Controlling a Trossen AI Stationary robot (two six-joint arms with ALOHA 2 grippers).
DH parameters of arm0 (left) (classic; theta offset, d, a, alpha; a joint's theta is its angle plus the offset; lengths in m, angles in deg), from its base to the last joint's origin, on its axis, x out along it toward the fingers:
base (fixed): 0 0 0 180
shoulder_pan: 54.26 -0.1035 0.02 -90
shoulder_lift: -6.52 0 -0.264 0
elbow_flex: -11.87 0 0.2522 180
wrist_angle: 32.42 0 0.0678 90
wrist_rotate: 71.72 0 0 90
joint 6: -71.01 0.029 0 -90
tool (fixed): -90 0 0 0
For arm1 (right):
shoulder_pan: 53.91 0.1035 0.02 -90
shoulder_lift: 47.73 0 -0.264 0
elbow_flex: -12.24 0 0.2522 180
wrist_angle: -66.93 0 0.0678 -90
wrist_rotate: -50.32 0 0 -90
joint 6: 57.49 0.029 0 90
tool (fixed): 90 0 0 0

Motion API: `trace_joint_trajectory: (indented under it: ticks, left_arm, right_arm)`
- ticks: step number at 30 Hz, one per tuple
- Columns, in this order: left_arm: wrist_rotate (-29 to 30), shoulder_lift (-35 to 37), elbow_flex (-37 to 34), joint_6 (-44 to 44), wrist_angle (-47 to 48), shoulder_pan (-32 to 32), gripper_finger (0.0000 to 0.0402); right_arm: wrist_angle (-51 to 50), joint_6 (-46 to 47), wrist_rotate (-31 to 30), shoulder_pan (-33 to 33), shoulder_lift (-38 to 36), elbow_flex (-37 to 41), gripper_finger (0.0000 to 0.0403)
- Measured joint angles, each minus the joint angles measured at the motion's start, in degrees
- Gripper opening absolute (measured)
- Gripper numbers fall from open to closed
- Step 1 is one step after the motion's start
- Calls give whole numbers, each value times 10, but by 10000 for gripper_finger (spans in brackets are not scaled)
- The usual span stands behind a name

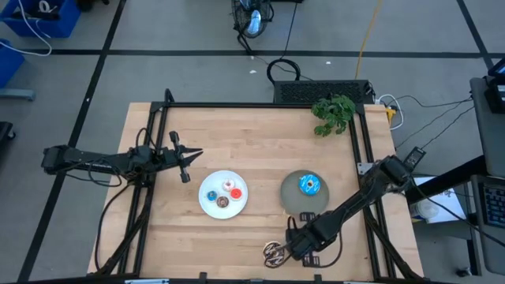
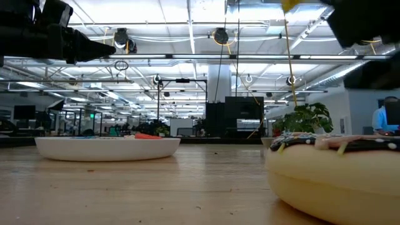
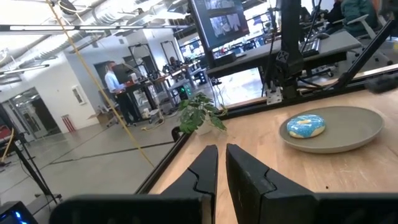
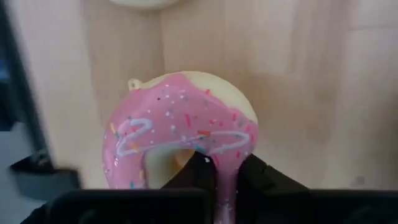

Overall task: Pick & Place donuts
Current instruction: Put the large pink donut on the gray plate

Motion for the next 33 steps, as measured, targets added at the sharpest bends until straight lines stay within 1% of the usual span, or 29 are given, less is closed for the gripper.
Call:
trace_joint_trajectory:
  ticks: [4,8,12,14,16,25,29,33]
  left_arm:
    - [3,0,0,0,1,0,40]
    - [6,0,0,0,3,0,40]
    - [6,0,0,0,3,0,40]
    - [6,0,0,0,3,0,40]
    - [6,0,0,0,4,0,40]
    - [7,0,0,4,7,0,40]
    - [7,0,0,4,7,0,40]
    - [8,0,0,4,7,0,40]
  right_arm:
    - [-69,-4,-25,-17,-43,-2,23]
    - [-154,-14,-59,-35,-96,-1,10]
    - [-229,-16,-106,-58,-146,-2,7]
    - [-247,-13,-129,-71,-166,-2,10]
    - [-245,-19,-145,-82,-180,8,10]
    - [-161,-50,-124,-131,-186,145,8]
    - [-118,-72,-107,-149,-191,173,9]
    - [-104,-91,-109,-165,-191,188,9]
